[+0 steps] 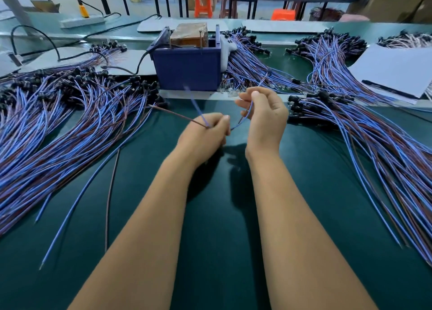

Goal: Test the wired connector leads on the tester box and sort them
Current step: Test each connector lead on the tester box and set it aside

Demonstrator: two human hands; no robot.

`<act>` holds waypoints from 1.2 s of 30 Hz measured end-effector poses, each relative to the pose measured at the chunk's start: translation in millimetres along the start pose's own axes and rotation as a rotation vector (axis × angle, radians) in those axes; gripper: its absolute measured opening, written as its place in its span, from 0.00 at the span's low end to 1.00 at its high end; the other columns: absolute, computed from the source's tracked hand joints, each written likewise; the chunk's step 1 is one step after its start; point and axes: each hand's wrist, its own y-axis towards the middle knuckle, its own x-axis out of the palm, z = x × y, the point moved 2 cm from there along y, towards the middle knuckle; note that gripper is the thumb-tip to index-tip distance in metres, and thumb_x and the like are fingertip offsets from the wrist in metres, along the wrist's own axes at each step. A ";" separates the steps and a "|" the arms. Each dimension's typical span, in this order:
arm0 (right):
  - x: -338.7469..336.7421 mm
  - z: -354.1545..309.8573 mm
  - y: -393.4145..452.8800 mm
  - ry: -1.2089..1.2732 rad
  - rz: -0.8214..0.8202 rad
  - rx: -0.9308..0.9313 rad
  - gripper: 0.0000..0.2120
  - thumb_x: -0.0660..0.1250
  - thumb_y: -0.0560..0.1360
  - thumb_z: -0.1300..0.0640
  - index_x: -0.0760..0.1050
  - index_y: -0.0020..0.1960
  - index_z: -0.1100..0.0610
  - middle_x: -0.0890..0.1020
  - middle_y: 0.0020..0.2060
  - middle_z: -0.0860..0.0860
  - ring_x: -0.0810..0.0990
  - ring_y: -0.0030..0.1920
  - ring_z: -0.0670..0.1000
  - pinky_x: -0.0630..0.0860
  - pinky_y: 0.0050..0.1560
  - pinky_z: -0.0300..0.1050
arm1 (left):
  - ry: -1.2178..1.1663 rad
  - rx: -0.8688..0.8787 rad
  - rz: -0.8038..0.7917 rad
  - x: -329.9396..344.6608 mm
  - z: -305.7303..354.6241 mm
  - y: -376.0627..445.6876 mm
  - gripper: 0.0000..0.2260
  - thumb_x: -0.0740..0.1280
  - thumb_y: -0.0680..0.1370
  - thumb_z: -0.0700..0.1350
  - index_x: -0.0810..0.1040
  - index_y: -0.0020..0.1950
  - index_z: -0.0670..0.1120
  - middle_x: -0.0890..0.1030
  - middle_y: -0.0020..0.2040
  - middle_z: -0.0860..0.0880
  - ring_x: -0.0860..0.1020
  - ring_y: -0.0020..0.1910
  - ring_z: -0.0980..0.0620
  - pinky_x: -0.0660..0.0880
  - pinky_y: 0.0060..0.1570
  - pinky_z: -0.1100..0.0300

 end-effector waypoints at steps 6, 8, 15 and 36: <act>-3.4 3.7 3.1 -0.255 0.036 -0.143 0.11 0.60 0.78 0.68 0.76 0.46 0.55 0.82 0.39 0.51 0.82 0.34 0.49 0.79 0.45 0.44 | 0.383 0.320 -0.058 28.1 20.4 -12.3 0.04 0.62 0.74 0.44 0.70 0.39 0.50 0.75 0.38 0.49 0.74 0.41 0.42 0.71 0.36 0.51; -8.9 2.3 7.2 -0.273 0.064 -0.147 0.13 0.59 0.78 0.69 0.75 0.45 0.53 0.82 0.39 0.50 0.81 0.34 0.49 0.78 0.44 0.43 | 0.385 0.355 -0.030 31.9 22.3 -12.3 0.07 0.64 0.73 0.39 0.69 0.37 0.48 0.72 0.37 0.49 0.73 0.41 0.42 0.71 0.35 0.49; -45.6 -2.5 30.5 -0.371 0.175 -0.042 0.15 0.57 0.78 0.69 0.64 0.43 0.48 0.81 0.35 0.46 0.79 0.34 0.52 0.77 0.51 0.54 | 0.523 0.492 -0.079 69.0 37.1 -25.6 0.06 0.64 0.74 0.40 0.79 0.48 0.41 0.78 0.49 0.45 0.73 0.48 0.43 0.69 0.40 0.49; -64.9 -44.9 48.4 -1.326 0.137 -0.142 0.17 0.61 0.75 0.57 0.74 0.64 0.50 0.73 0.65 0.56 0.67 0.66 0.59 0.63 0.64 0.51 | 0.164 0.429 -0.048 71.4 60.0 -30.5 0.15 0.58 0.69 0.41 0.84 0.43 0.45 0.84 0.44 0.47 0.79 0.48 0.44 0.73 0.48 0.55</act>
